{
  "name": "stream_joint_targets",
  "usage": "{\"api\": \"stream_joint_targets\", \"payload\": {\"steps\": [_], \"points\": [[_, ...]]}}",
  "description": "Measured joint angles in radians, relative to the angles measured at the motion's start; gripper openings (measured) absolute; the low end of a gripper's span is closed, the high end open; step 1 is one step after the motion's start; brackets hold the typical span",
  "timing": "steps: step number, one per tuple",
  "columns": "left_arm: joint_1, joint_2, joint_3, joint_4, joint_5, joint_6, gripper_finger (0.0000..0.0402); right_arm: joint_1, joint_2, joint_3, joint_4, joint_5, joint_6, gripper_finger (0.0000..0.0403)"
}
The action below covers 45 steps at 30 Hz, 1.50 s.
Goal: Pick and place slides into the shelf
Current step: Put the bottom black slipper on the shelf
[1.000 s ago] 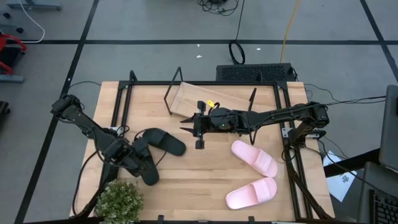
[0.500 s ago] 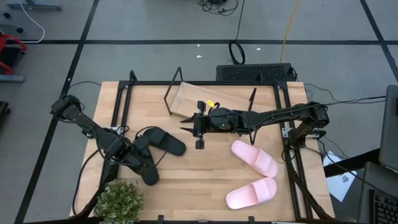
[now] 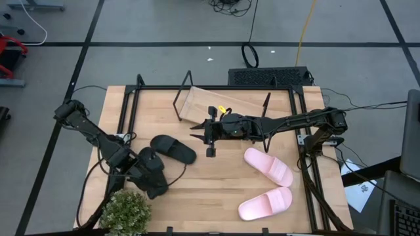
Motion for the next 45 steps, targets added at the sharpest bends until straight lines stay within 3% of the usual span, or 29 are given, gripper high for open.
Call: {"api": "stream_joint_targets", "payload": {"steps": [4, 10, 18, 21, 30, 45], "points": [[0.005, -0.002, 0.0, -0.046, -0.008, -0.077, 0.0286, 0.0, 0.0, 0.0, 0.0, 0.0, -0.008, 0.0096], [-0.008, 0.02, 0.014, -0.107, -0.09, -0.06, 0.0287, 0.0, 0.0, 0.0, 0.0, 0.0, -0.01, 0.0096], [-0.008, 0.224, 0.314, -0.584, -0.151, -0.034, 0.0287, 0.0, 0.0, 0.0, 0.0, 0.0, -0.01, 0.0096], [-0.008, 0.31, 0.373, -0.591, -0.163, 0.027, 0.0285, 0.0, 0.0, 0.0, 0.0, 0.0, -0.01, 0.0096], [-0.026, 0.496, 0.374, -0.675, -0.033, 0.07, 0.0285, 0.002, 0.0, 0.0, -0.001, 0.0, -0.01, 0.0096], [-0.044, 0.537, 0.374, -0.678, -0.115, -0.034, 0.0286, 0.002, 0.0, 0.0, -0.03, -0.004, -0.01, 0.0096]]}}
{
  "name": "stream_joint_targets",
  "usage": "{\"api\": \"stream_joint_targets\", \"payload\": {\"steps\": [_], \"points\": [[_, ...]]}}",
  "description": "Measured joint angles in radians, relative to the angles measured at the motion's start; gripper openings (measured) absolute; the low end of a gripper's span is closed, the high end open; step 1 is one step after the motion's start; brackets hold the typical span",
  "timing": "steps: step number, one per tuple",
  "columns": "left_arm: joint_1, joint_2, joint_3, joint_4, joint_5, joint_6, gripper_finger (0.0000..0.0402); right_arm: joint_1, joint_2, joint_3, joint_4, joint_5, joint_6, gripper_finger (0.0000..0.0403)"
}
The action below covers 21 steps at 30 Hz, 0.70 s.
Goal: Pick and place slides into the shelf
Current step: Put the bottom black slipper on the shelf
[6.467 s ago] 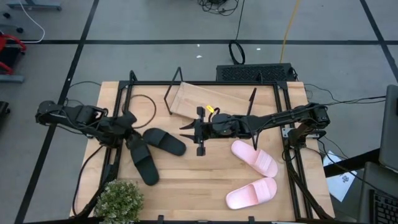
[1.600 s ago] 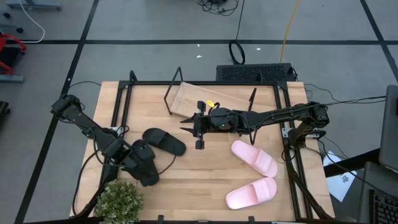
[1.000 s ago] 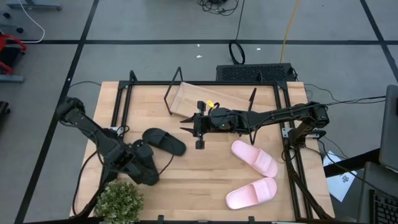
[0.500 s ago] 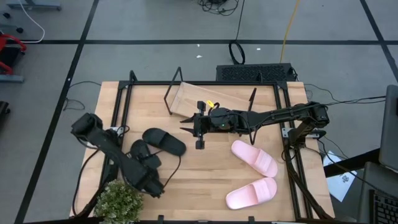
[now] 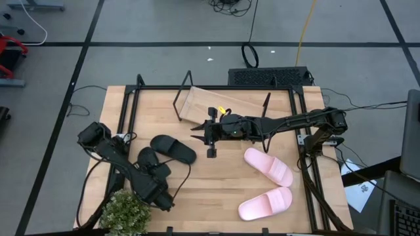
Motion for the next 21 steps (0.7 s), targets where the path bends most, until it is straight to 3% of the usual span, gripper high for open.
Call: {"api": "stream_joint_targets", "payload": {"steps": [7, 15, 21], "points": [[0.0, 0.0, 0.0, -0.053, -0.02, -0.009, 0.0284, 0.0, 0.0, 0.0, -0.001, 0.0, 0.0, 0.0096], [-0.015, 0.0, 0.0, -0.039, 0.044, 0.002, 0.0284, 0.0, 0.0, 0.0, -0.029, 0.0, 0.0, 0.0096], [-0.032, 0.0, -0.001, -0.048, 0.039, -0.017, 0.0283, -0.002, 0.0, 0.0, -0.037, 0.0, -0.002, 0.0096]]}}
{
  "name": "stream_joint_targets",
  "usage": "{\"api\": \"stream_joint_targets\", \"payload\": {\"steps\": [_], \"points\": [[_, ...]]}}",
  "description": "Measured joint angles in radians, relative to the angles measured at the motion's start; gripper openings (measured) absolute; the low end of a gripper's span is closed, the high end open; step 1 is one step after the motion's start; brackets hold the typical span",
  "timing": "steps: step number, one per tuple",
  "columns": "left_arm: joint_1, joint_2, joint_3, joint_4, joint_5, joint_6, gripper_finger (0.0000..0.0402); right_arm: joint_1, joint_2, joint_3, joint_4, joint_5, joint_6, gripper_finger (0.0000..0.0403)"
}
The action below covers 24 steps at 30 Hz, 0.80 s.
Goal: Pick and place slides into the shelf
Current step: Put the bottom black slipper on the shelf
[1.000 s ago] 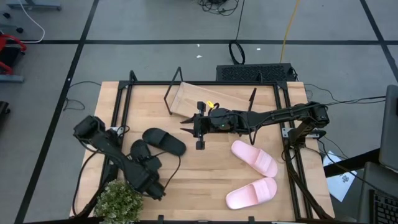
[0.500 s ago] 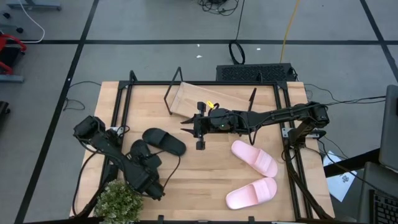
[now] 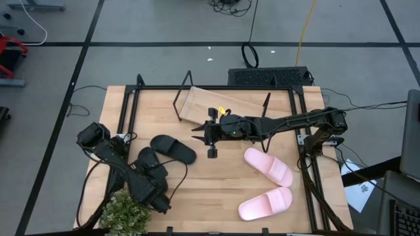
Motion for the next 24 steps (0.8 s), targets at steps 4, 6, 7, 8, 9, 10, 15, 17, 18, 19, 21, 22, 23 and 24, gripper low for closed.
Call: {"api": "stream_joint_targets", "payload": {"steps": [4, 6, 7, 8, 9, 10, 15, 17, 18, 19, 21, 22, 23, 24], "points": [[-0.001, -0.001, -0.037, 0.01, -0.005, -0.005, 0.0281, 0.0, 0.0, 0.0, 0.0, 0.0, -0.01, 0.0096], [-0.001, -0.001, -0.059, 0.008, 0.014, -0.006, 0.028, 0.0, 0.0, 0.0, 0.0, 0.0, -0.009, 0.0096], [0.001, -0.001, -0.067, 0.008, 0.018, -0.009, 0.028, 0.0, 0.0, 0.0, 0.0, 0.0, -0.009, 0.0096], [0.003, -0.001, -0.072, 0.006, 0.02, -0.009, 0.028, 0.0, 0.0, 0.0, -0.001, 0.0, -0.009, 0.0096], [0.005, -0.001, -0.073, 0.006, 0.019, -0.008, 0.028, 0.0, 0.0, 0.0, -0.001, 0.0, -0.008, 0.0096], [0.007, -0.001, -0.075, 0.006, 0.014, -0.007, 0.028, 0.0, 0.0, 0.0, -0.001, 0.0, -0.008, 0.0096], [0.007, -0.001, -0.076, 0.009, -0.012, -0.002, 0.0281, 0.0, 0.0, 0.0, -0.002, 0.0, -0.007, 0.0096], [0.006, -0.001, -0.076, 0.009, -0.021, 0.003, 0.0282, 0.0, 0.0, 0.0, -0.002, 0.0, -0.007, 0.0096], [0.005, -0.001, -0.076, 0.01, -0.029, 0.007, 0.0282, 0.0, 0.0, 0.0, -0.003, 0.0, -0.006, 0.0096], [0.004, -0.001, -0.076, 0.01, -0.038, 0.007, 0.0282, 0.0, 0.0, 0.0, -0.003, 0.0, -0.006, 0.0096], [0.001, -0.001, -0.076, 0.01, -0.062, 0.008, 0.0283, 0.0, 0.0, 0.0, -0.006, 0.0, -0.006, 0.0096], [0.001, -0.001, -0.076, 0.01, -0.066, 0.008, 0.0282, 0.0, 0.0, 0.0, -0.007, 0.0, -0.006, 0.0096], [0.0, -0.001, -0.076, 0.01, -0.068, 0.008, 0.0283, 0.0, 0.0, 0.0, -0.008, 0.0, -0.006, 0.0096], [0.0, -0.001, -0.076, 0.01, -0.068, 0.009, 0.0283, 0.0, 0.0, 0.0, -0.01, 0.0, -0.006, 0.0096]]}}
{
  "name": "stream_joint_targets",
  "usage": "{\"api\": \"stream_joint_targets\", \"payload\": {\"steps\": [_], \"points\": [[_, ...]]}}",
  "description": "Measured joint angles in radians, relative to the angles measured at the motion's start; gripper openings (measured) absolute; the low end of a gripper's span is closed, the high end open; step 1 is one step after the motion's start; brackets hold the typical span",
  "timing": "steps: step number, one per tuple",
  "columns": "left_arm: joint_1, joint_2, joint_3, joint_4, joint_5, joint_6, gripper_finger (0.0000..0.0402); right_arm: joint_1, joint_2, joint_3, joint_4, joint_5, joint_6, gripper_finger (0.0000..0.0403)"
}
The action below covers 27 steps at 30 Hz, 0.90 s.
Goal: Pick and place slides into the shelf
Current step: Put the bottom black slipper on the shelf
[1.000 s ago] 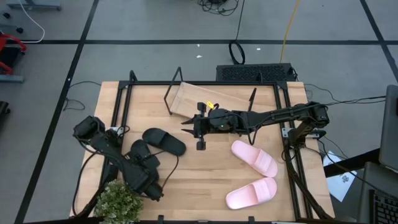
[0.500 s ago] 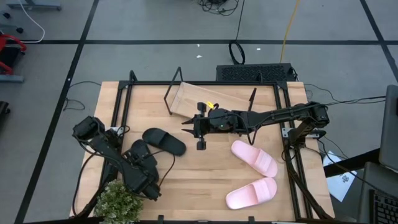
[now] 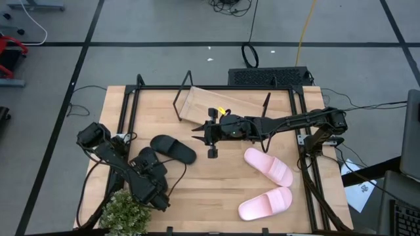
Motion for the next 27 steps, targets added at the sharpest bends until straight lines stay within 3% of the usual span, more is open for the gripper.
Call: {"api": "stream_joint_targets", "payload": {"steps": [9, 27], "points": [[0.001, 0.0, 0.0, 0.0, 0.0, 0.074, 0.0282, 0.0, 0.0, 0.0, -0.007, 0.0, 0.0, 0.0096], [0.001, 0.0, 0.0, 0.012, -0.045, 0.013, 0.0282, 0.0, 0.0, 0.0, -0.007, 0.0, 0.0, 0.0096]]}}
